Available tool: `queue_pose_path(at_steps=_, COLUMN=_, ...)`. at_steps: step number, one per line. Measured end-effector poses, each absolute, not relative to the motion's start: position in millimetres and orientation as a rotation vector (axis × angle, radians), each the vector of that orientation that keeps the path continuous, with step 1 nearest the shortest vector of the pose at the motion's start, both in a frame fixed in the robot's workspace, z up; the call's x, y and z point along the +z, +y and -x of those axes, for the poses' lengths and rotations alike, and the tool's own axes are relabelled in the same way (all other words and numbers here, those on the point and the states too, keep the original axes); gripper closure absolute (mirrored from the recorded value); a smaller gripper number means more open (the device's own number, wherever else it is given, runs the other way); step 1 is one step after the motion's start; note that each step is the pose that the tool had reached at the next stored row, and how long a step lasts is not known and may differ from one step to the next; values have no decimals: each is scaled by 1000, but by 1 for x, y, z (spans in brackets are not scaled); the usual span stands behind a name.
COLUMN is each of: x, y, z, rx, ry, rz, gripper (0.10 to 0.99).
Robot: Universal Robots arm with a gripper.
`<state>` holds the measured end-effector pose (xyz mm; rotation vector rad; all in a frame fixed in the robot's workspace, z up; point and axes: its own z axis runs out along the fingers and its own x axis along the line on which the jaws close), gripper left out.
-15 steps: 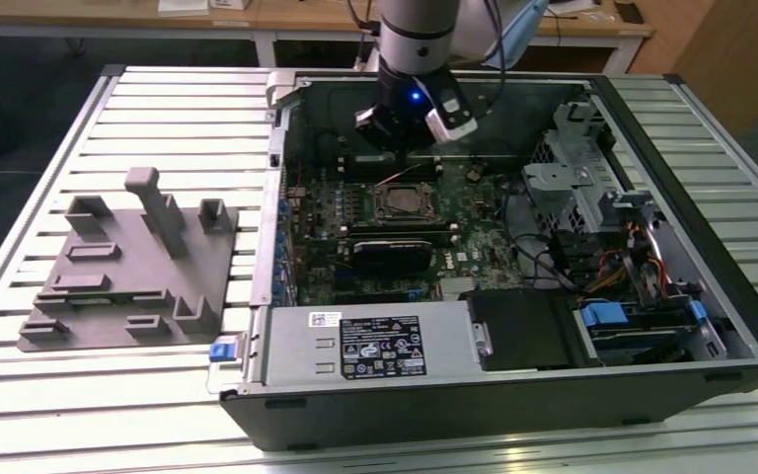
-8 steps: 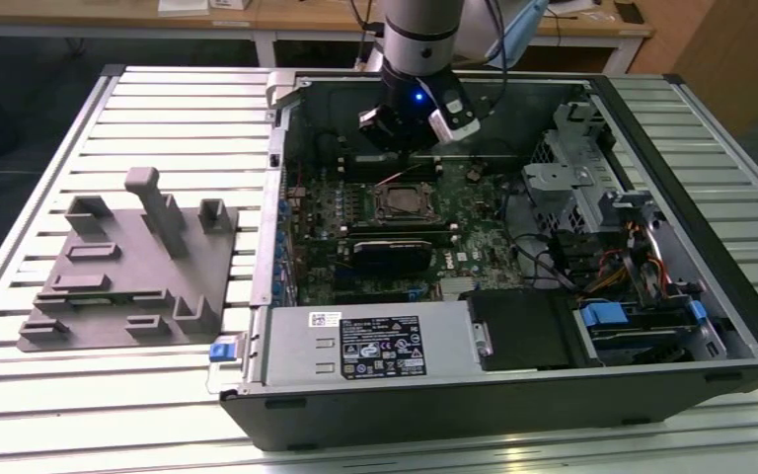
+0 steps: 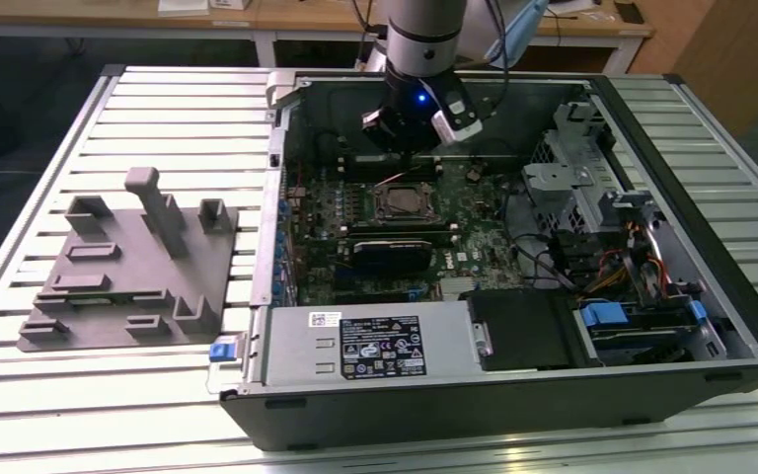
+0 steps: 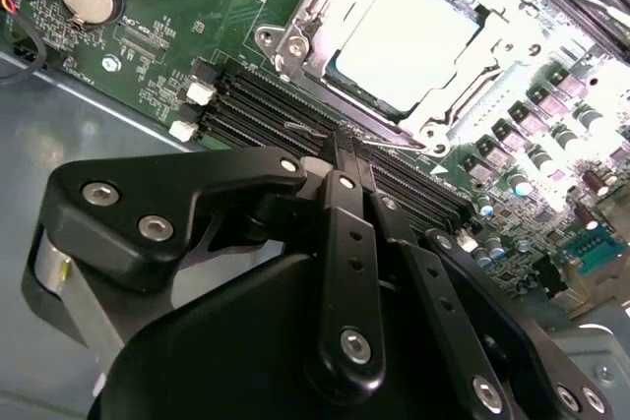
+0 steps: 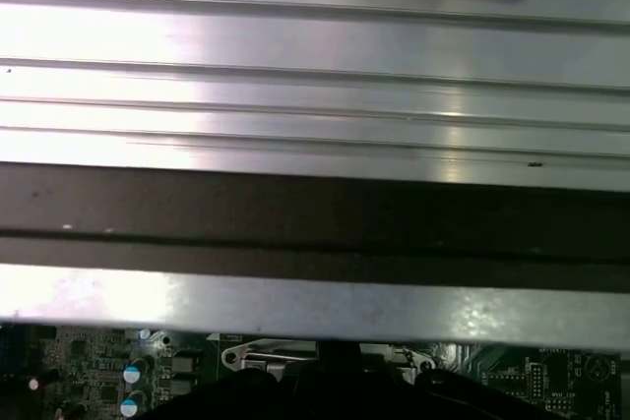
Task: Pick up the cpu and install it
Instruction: 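Install the first cpu locking lever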
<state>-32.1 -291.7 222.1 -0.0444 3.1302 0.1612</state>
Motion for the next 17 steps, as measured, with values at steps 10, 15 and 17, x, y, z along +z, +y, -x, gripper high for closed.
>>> queue_pose_path(at_steps=10, x=219, y=-291, z=24, rx=157, ry=3130, rz=44, gripper=980)
queue_pose_path(at_steps=15, x=215, y=-291, z=22, rx=154, ry=3131, rz=44, gripper=980)
queue_pose_path(at_steps=17, x=213, y=-291, z=21, rx=152, ry=3131, rz=43, gripper=980)
